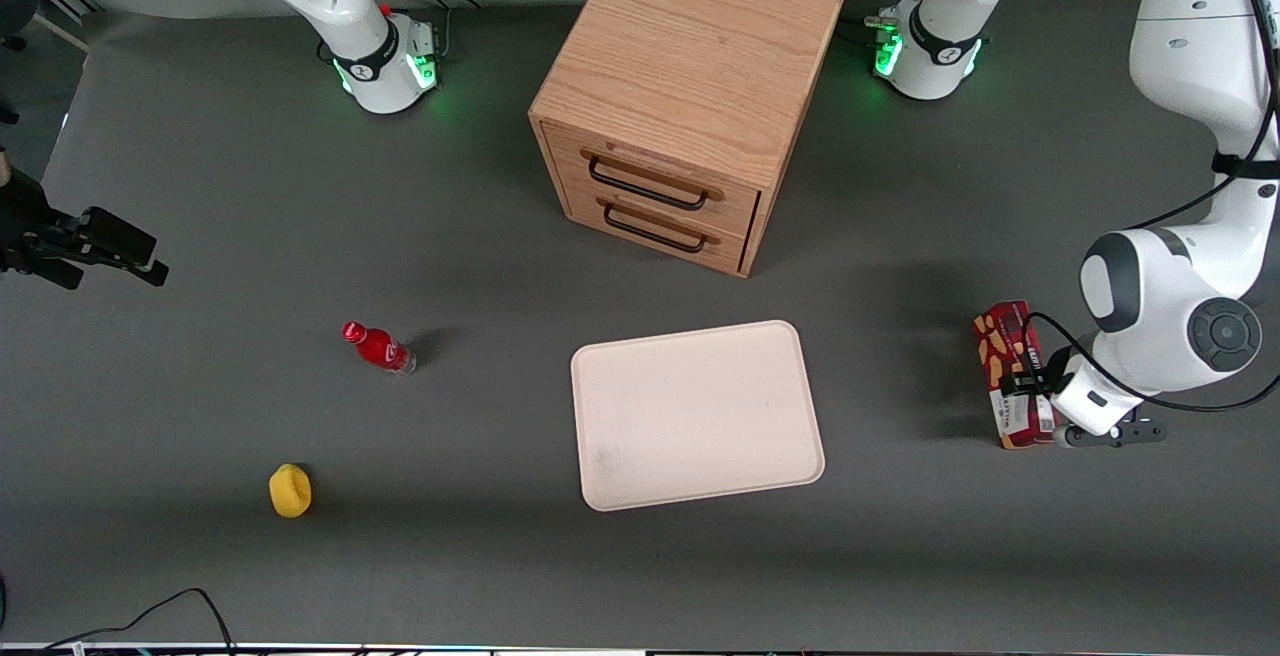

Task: Place red cookie box on tray
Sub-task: 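Lower the open left gripper onto the red cookie box, then close the left gripper on the box and lift it upright, then carry the box over the white tray and lower it onto it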

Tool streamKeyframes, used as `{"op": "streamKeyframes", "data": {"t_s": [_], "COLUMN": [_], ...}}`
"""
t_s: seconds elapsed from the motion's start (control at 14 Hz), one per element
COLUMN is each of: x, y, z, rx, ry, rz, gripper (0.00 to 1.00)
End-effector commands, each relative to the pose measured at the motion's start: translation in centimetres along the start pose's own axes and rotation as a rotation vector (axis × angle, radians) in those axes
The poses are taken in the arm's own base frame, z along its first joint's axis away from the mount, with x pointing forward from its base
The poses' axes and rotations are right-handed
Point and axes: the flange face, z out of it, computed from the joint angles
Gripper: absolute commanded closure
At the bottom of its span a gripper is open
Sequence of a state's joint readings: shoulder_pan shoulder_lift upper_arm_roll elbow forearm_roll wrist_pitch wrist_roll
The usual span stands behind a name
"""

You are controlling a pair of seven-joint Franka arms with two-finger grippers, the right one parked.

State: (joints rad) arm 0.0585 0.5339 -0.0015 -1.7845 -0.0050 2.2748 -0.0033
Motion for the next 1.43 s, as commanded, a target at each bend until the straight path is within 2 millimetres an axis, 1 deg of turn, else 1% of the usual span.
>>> {"op": "streamKeyframes", "data": {"t_s": [0.0, 0.07, 0.14, 0.21, 0.29, 0.36, 0.43, 0.5, 0.57, 0.64, 0.71, 0.79, 0.86, 0.93, 1.0, 1.07, 1.21, 1.29, 1.36], "x": [-0.3, -0.1, 0.2, 0.7, 1.3, 1.6, 1.9, 1.7, 0.8, 0.2, -0.7, -1.1, -0.9, -0.7, -1.2, -1.5, -1.4, -1.2, -1.1], "y": [0.2, 0.4, 1.1, 2.5, 4.9, 7.9, 11.4, 14.8, 18.4, 21.3, 25.1, 28.4, 30.9, 32.1, 33.7, 34.3, 34.3, 34.7, 35.7], "z": [-0.9, -1.6, -3.0, -5.2, -8.4, -11.8, -14.7, -16.2, -16.6, -16.3, -14.0, -11.4, -9.9, -8.3, -6.8, -6.2, -5.0, -3.7, -3.1], "rx": [0.018, 0.019, 0.018, 0.020, 0.024, 0.034, 0.029, 0.027, 0.013, 0.010, 0.021, 0.032, 0.017, 0.014, 0.017, 0.021, 0.026, 0.024, 0.003], "ry": [0.011, 0.014, -0.001, -0.038, -0.081, -0.102, -0.091, -0.086, -0.089, -0.087, -0.109, -0.115, -0.070, -0.039, -0.037, -0.042, -0.051, -0.047, -0.010], "rz": [0.033, 0.027, 0.023, 0.032, 0.025, -0.002, -0.032, -0.051, -0.057, -0.051, -0.027, -0.013, -0.041, -0.085, -0.098, -0.106, -0.100, -0.096, -0.094], "gripper": [1.00, 1.00, 1.00, 1.00, 1.00, 1.00, 1.00, 1.00, 1.00, 1.00, 1.00, 1.00, 1.00, 1.00, 1.00, 1.00, 1.00, 1.00, 1.00]}}
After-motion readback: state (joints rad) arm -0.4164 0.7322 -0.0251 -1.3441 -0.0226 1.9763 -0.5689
